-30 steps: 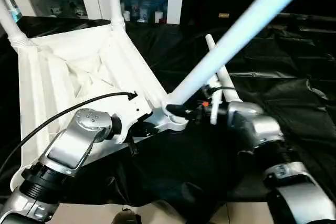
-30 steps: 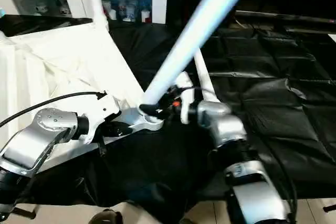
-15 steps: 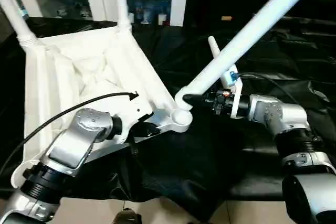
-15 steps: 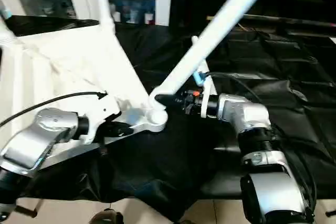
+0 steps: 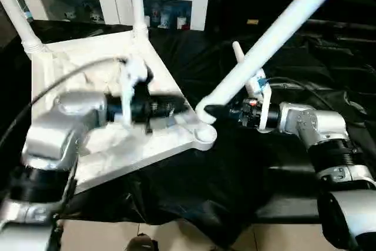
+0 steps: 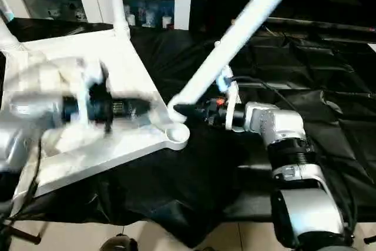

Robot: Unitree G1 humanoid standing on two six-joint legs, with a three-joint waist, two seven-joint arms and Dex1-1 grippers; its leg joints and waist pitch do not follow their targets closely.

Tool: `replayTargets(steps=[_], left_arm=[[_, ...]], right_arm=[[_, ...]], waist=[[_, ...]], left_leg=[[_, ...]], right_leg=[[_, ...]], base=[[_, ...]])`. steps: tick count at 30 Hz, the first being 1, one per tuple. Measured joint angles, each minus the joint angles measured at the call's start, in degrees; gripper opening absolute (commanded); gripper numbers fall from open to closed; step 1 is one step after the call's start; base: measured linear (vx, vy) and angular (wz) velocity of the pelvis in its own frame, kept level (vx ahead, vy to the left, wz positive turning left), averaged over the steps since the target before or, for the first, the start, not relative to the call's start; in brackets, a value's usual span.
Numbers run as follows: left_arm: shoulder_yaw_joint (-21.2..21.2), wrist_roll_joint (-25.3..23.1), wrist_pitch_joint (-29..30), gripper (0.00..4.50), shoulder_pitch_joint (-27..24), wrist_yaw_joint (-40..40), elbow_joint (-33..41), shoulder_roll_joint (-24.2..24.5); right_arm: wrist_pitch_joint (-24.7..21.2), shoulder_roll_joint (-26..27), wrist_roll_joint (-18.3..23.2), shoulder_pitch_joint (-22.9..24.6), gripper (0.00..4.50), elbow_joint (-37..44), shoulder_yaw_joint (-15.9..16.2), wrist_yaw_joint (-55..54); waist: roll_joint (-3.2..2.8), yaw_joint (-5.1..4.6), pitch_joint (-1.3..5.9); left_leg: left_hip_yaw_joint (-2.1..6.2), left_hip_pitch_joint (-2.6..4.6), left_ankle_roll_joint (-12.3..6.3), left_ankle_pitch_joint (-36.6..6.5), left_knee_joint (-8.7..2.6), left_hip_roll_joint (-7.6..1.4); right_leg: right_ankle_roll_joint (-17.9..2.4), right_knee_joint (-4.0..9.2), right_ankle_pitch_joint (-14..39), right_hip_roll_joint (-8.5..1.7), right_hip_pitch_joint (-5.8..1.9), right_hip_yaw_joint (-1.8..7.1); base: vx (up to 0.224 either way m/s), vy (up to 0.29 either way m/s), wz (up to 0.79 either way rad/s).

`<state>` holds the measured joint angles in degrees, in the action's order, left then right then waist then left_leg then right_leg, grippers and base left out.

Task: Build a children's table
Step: Pick table leg

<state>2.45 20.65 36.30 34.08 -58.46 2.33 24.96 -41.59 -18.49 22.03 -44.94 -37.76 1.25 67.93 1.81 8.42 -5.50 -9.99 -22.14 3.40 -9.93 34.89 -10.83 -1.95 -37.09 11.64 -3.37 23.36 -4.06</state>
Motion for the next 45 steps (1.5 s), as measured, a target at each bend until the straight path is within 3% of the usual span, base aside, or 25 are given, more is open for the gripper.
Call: replayTargets(steps=[8,18,20,26,28,31,32,39,45], left_arm=[[1.64,0.01,-3.94,2.52,5.45,3.48,-5.62,-8.91],[2.93,0.02,-6.59,3.16,7.32,4.05,-10.39,-12.62],[2.9,0.55,-6.7,3.49,7.9,3.99,-12.14,-13.7],[2.08,2.19,-6.66,3.51,8.63,4.47,-14.67,-15.35],[1.72,2.31,-6.63,3.15,8.66,4.43,-14.77,-15.78],[1.25,3.08,-6.45,3.12,8.69,4.32,-14.87,-16.15],[1.21,3.38,-6.45,2.86,8.69,4.33,-14.87,-16.17],[0.55,4.4,-6.33,2.31,8.7,4.43,-14.86,-16.15],[0.17,4.52,-6.05,2.18,8.69,5.06,-14.58,-16.14]], right_arm=[[1.87,2.9,-1.99,0.0,2.84,0.82,4.07,-0.04],[2.28,3.04,-3.07,0.41,2.84,3.01,6.1,-0.02],[2.47,2.94,-3.53,0.47,2.84,3.02,6.17,0.07],[3.02,2.63,-3.66,0.93,2.84,3.75,6.34,0.04],[3.02,2.57,-3.65,0.93,2.84,3.98,6.33,0.04],[3.02,2.59,-3.64,0.93,2.84,4.29,6.27,0.04],[3.02,2.59,-3.64,0.93,2.84,4.54,6.21,0.06],[3.02,2.56,-3.6,0.99,2.84,5.26,6.22,0.68],[2.97,2.57,-3.51,0.98,2.83,5.26,6.28,1.14]], waist=[[-0.02,-0.04,0.03],[-0.25,-0.1,0.12],[-0.25,-0.06,0.12],[-0.28,0.01,0.12],[-0.29,0.01,0.12],[-0.32,0.02,0.13],[-0.32,0.03,0.13],[-0.32,0.03,0.13],[-0.31,0.04,0.13]], left_leg=[[-0.01,-0.03,-0.02,0.0,0.09,-0.04],[-0.01,-0.02,-0.01,0.0,0.1,-0.06],[-0.01,-0.02,-0.01,0.0,0.11,-0.06],[-0.01,-0.02,-0.01,0.01,0.11,-0.07],[-0.01,-0.02,-0.01,0.01,0.11,-0.07],[-0.01,-0.02,-0.01,0.01,0.11,-0.07],[-0.01,-0.02,0.0,0.01,0.11,-0.07],[-0.01,-0.02,-0.01,0.01,0.12,-0.07],[-0.01,-0.02,-0.03,0.02,0.13,-0.07]], right_leg=[[0.02,-0.01,-0.08,0.0,0.0,-0.01],[0.02,-0.01,-0.09,0.0,0.0,-0.03],[0.01,-0.01,-0.11,0.0,0.0,-0.03],[0.01,-0.01,-0.12,0.0,0.0,-0.03],[0.01,-0.01,-0.12,0.0,0.0,-0.04],[0.01,-0.01,-0.12,0.0,0.0,-0.04],[0.01,-0.01,-0.12,0.0,0.0,-0.04],[0.01,-0.01,-0.13,0.0,0.0,-0.04],[0.01,-0.01,-0.13,0.0,0.0,-0.04]], base=[[0.0,0.0,0.0],[0.0,0.0,0.0],[0.0,0.0,0.0],[0.0,0.0,0.0],[0.0,0.0,0.0],[0.0,0.0,0.0],[0.0,0.0,0.0],[0.0,0.0,0.0],[0.0,0.0,0.0]])
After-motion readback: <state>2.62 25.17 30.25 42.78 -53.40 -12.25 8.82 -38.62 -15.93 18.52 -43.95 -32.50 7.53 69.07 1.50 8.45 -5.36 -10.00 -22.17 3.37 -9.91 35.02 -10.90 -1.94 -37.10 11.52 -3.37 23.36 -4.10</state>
